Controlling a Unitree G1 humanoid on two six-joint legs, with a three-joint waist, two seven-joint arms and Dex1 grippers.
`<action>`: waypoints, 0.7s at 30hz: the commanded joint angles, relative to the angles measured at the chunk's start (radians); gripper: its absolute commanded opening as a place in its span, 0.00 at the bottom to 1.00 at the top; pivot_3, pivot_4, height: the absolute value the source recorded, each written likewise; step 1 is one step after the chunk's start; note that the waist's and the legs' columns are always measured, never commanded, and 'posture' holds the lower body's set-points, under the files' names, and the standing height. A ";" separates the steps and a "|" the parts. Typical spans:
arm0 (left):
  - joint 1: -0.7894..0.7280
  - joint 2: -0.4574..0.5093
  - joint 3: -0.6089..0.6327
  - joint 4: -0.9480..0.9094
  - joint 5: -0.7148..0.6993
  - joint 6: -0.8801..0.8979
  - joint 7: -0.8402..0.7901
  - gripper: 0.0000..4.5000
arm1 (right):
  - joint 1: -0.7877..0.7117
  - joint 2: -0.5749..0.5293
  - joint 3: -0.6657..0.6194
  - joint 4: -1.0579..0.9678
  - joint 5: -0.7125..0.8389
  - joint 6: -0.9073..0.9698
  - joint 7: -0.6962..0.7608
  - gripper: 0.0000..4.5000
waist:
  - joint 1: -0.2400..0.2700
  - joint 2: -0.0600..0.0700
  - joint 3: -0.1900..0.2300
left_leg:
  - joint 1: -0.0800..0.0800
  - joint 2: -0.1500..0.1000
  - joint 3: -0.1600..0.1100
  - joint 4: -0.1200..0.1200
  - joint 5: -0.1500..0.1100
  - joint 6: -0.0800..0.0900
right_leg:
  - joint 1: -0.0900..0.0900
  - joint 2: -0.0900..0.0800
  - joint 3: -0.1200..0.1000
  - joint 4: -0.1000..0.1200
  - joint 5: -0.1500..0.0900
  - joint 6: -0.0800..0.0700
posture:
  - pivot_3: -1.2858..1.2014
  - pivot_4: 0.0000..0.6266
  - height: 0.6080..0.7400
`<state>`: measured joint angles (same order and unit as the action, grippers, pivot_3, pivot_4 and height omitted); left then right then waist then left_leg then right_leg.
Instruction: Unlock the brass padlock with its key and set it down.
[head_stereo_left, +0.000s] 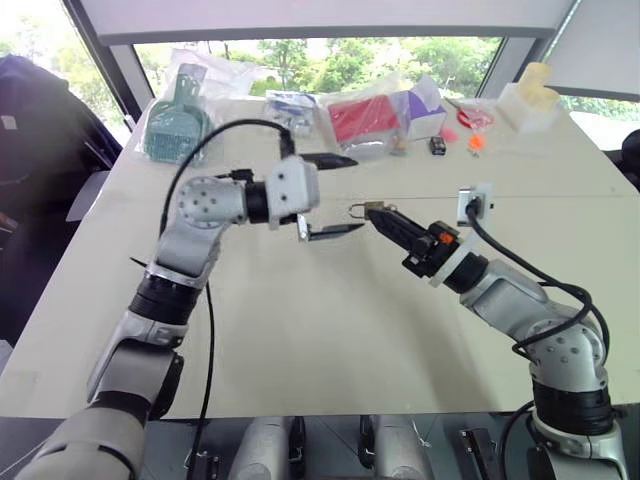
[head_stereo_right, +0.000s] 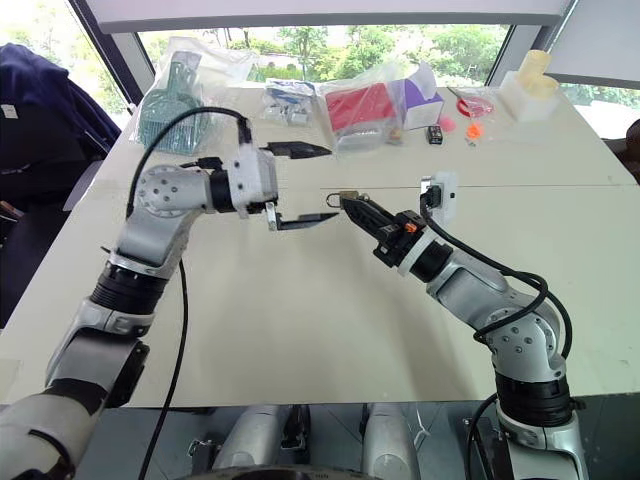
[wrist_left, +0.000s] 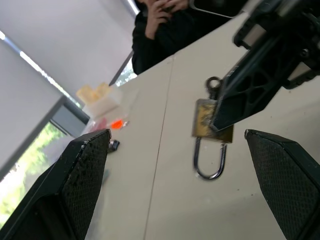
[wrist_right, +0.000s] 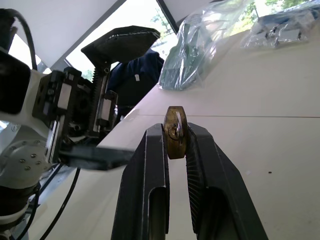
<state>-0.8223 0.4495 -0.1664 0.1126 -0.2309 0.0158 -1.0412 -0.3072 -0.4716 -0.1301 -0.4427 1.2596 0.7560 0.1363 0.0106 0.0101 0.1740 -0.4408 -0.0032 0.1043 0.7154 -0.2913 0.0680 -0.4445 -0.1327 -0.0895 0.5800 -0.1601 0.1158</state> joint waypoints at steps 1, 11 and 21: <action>-0.027 -0.002 0.040 -0.022 -0.037 0.053 0.013 0.99 | -0.013 0.009 -0.025 -0.015 0.004 -0.006 0.007 0.00 | 0.002 0.000 0.000 | 0.000 0.000 0.000 0.000 0.000 0.000 | 0.000 0.000 0.000 0.000 0.000 0.000 | 0.52 0.24 0.96; -0.036 -0.024 0.003 0.070 0.019 -0.040 -0.027 0.99 | -0.030 0.026 -0.023 -0.036 0.034 0.003 -0.008 0.00 | 0.002 0.000 0.000 | 0.000 0.000 0.000 0.000 0.000 0.000 | 0.000 0.000 0.000 0.000 0.000 0.000 | 0.52 0.24 0.96; -0.119 -0.071 0.003 0.224 0.069 -0.147 0.000 0.99 | 0.010 0.068 0.029 -0.110 0.094 0.025 -0.048 0.00 | 0.001 0.000 0.000 | 0.000 0.000 0.000 0.000 0.000 0.000 | 0.000 0.000 0.000 0.000 0.000 0.000 | 0.52 0.24 0.96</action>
<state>-0.9107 0.3845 -0.1773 0.3419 -0.1681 -0.1055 -1.0599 -0.2982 -0.4081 -0.1102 -0.5059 1.3298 0.7790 0.0884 0.0118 0.0101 0.1740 -0.4409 -0.0036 0.1041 0.7154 -0.2912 0.0677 -0.4442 -0.1329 -0.0895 0.5797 -0.1601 0.1156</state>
